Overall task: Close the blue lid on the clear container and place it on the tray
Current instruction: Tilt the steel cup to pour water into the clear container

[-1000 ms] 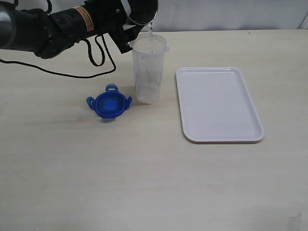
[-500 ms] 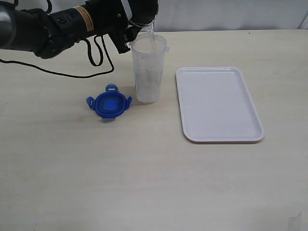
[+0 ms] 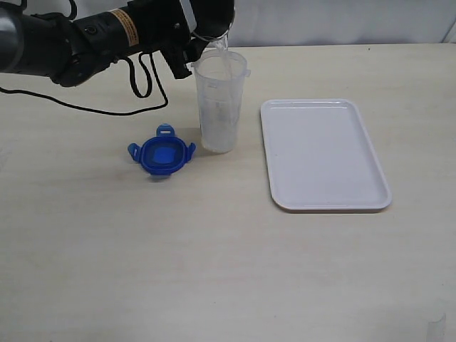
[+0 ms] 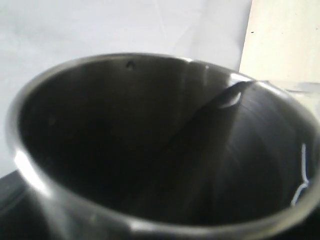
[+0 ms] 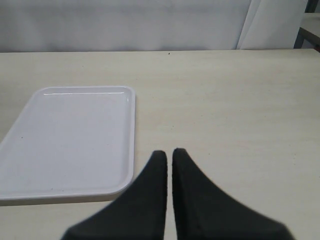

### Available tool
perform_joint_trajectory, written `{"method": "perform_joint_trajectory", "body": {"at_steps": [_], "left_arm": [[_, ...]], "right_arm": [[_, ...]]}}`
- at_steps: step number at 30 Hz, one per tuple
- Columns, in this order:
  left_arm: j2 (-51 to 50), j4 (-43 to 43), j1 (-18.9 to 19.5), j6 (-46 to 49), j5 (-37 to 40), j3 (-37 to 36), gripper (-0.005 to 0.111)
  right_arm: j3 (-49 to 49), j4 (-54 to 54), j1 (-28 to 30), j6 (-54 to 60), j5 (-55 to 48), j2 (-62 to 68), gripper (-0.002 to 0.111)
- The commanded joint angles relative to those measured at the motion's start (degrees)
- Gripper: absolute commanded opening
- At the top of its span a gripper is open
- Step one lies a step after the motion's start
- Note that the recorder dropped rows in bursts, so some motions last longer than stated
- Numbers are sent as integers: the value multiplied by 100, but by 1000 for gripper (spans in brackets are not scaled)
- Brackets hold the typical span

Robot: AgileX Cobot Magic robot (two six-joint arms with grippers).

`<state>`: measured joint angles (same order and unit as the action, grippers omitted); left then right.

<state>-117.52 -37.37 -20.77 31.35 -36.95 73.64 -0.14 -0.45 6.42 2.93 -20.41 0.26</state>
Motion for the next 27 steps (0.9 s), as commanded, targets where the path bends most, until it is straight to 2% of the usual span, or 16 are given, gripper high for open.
{"method": "perform_joint_trajectory", "body": {"at_steps": [1,27], "left_arm": [[109,86,-19,136,-369,120,0],[109,97,-19,1057,-203,120,0]], "right_arm": [[14,4,13,35,62,-26,4],[14,4,13,35,62,-26,4]]}}
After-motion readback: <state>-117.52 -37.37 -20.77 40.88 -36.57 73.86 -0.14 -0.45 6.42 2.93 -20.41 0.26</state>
